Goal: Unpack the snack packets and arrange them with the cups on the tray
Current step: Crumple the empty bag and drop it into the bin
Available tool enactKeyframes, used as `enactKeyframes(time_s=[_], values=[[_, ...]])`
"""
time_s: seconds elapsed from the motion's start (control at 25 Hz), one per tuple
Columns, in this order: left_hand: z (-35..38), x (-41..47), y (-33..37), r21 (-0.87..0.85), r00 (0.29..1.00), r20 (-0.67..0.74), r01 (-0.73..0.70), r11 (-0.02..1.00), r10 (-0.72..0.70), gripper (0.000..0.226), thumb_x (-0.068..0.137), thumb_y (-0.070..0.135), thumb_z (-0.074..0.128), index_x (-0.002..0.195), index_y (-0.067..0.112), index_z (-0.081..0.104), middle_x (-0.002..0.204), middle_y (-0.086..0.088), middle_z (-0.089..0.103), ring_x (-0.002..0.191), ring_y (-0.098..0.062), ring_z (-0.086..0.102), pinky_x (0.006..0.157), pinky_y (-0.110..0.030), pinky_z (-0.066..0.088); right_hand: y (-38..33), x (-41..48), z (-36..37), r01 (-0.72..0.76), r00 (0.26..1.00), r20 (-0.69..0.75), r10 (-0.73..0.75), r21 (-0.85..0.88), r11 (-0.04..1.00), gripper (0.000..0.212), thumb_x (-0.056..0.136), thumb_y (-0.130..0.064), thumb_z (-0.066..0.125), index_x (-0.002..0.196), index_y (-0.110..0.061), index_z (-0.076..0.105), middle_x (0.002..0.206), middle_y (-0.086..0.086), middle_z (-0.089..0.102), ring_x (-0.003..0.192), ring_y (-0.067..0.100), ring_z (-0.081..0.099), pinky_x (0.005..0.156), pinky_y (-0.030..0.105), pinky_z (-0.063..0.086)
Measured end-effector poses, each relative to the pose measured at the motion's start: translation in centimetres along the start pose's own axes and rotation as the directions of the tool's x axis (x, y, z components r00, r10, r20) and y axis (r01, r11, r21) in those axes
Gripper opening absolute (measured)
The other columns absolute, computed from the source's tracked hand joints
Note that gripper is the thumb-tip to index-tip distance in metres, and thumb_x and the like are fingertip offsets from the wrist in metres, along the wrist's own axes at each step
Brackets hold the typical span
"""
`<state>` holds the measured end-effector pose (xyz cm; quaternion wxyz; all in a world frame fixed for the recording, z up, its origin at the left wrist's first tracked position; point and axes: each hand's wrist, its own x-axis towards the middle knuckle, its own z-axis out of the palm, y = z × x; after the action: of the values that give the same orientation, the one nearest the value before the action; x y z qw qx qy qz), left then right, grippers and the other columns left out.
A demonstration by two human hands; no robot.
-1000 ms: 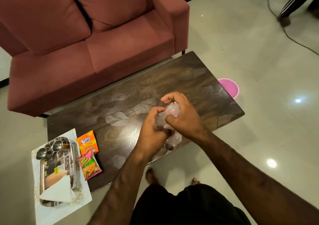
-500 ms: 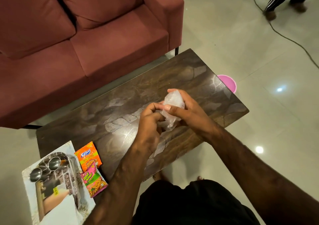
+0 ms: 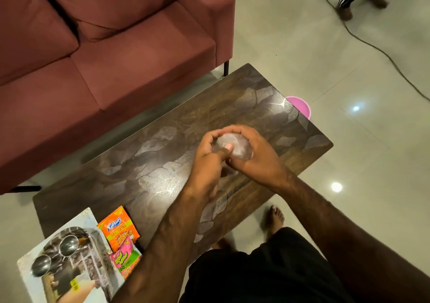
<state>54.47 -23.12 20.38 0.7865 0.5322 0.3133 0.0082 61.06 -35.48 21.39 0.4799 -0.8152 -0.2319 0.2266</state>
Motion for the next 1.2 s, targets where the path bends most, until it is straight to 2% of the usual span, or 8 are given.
enactKeyframes(time_s=[0.16, 0.28, 0.44, 0.6, 0.72, 0.84, 1.04, 1.2], values=[[2.3, 2.8, 0.2, -0.002, 0.992, -0.126, -0.026, 1.000, 0.026, 0.029, 0.100, 0.000, 0.049, 0.123, 0.015, 0.055, 0.131, -0.016, 0.060, 0.114, -0.038, 0.065, 0.085, -0.060, 0.057, 2.1, 1.0, -2.0, -0.016, 1.000, 0.018, 0.016, 0.002, 1.000, 0.094, 0.085, -0.023, 0.086, 0.163, -0.034, 0.035, 0.169, -0.008, 0.030, 0.152, 0.002, 0.032, 0.111, 0.012, 0.036], [6.2, 5.8, 0.3, 0.070, 0.988, -0.145, -0.044, 0.997, 0.054, 0.030, 0.098, -0.003, 0.047, 0.118, 0.017, 0.057, 0.125, -0.015, 0.063, 0.115, -0.036, 0.065, 0.088, -0.059, 0.058, 4.5, 2.4, -4.4, 0.017, 0.999, 0.043, -0.011, -0.122, 0.992, 0.095, 0.087, -0.024, 0.084, 0.165, -0.032, 0.033, 0.175, -0.005, 0.020, 0.161, 0.010, 0.022, 0.121, 0.024, 0.034], [12.6, 11.0, 0.0, 0.148, 0.990, -0.140, -0.002, 0.989, 0.023, 0.030, 0.097, -0.001, 0.044, 0.116, 0.019, 0.056, 0.123, -0.014, 0.064, 0.111, -0.035, 0.066, 0.080, -0.059, 0.060, 8.7, 6.1, -10.1, -0.015, 1.000, 0.013, 0.017, -0.146, 0.989, 0.088, 0.089, -0.012, 0.082, 0.163, -0.032, 0.039, 0.175, -0.004, 0.023, 0.160, 0.018, 0.029, 0.123, 0.043, 0.045], [20.1, 16.8, -0.8, 0.243, 0.992, -0.121, 0.055, 0.968, -0.026, 0.028, 0.098, -0.003, 0.044, 0.118, 0.014, 0.054, 0.121, -0.015, 0.066, 0.111, -0.034, 0.068, 0.084, -0.060, 0.059, 14.2, 10.4, -17.8, -0.024, 0.999, 0.018, 0.027, -0.131, 0.991, 0.073, 0.095, -0.008, 0.075, 0.158, -0.031, 0.049, 0.171, -0.001, 0.036, 0.158, 0.019, 0.037, 0.126, 0.042, 0.041], [25.6, 21.5, -1.8, 0.303, 0.995, -0.089, 0.070, 0.950, -0.045, 0.026, 0.096, -0.004, 0.048, 0.111, 0.016, 0.055, 0.115, -0.013, 0.067, 0.106, -0.029, 0.070, 0.083, -0.052, 0.062, 18.3, 13.2, -22.7, -0.078, 0.997, -0.027, 0.074, -0.169, 0.983, 0.070, 0.094, -0.005, 0.074, 0.155, -0.032, 0.053, 0.169, -0.002, 0.042, 0.156, 0.019, 0.040, 0.126, 0.033, 0.036], [29.4, 25.4, -2.6, 0.387, 0.995, -0.045, 0.102, 0.916, -0.092, 0.028, 0.094, 0.001, 0.056, 0.116, 0.018, 0.057, 0.114, -0.005, 0.067, 0.104, -0.022, 0.070, 0.080, -0.042, 0.064, 21.9, 15.5, -25.8, -0.141, 0.989, -0.064, 0.133, -0.152, 0.978, 0.066, 0.095, -0.006, 0.073, 0.154, -0.029, 0.055, 0.166, -0.001, 0.046, 0.156, 0.022, 0.041, 0.127, 0.043, 0.039], [35.1, 33.9, -4.9, 0.489, 0.984, -0.007, 0.160, 0.857, -0.179, 0.045, 0.092, 0.001, 0.058, 0.133, 0.021, 0.057, 0.126, -0.002, 0.065, 0.114, -0.022, 0.064, 0.095, -0.047, 0.058, 28.2, 20.5, -30.1, -0.254, 0.960, -0.152, 0.234, -0.124, 0.959, 0.056, 0.102, -0.011, 0.066, 0.155, -0.026, 0.054, 0.166, 0.002, 0.045, 0.154, 0.028, 0.044, 0.122, 0.051, 0.045], [37.0, 39.5, -7.4, 0.536, 0.975, 0.019, 0.175, 0.826, -0.219, 0.057, 0.090, -0.004, 0.058, 0.141, 0.021, 0.052, 0.134, -0.004, 0.060, 0.120, -0.026, 0.060, 0.095, -0.048, 0.058, 33.2, 24.4, -31.1, -0.307, 0.949, -0.134, 0.286, -0.176, 0.935, 0.067, 0.097, -0.010, 0.071, 0.158, -0.028, 0.049, 0.170, 0.000, 0.039, 0.159, 0.026, 0.034, 0.121, 0.052, 0.046]])
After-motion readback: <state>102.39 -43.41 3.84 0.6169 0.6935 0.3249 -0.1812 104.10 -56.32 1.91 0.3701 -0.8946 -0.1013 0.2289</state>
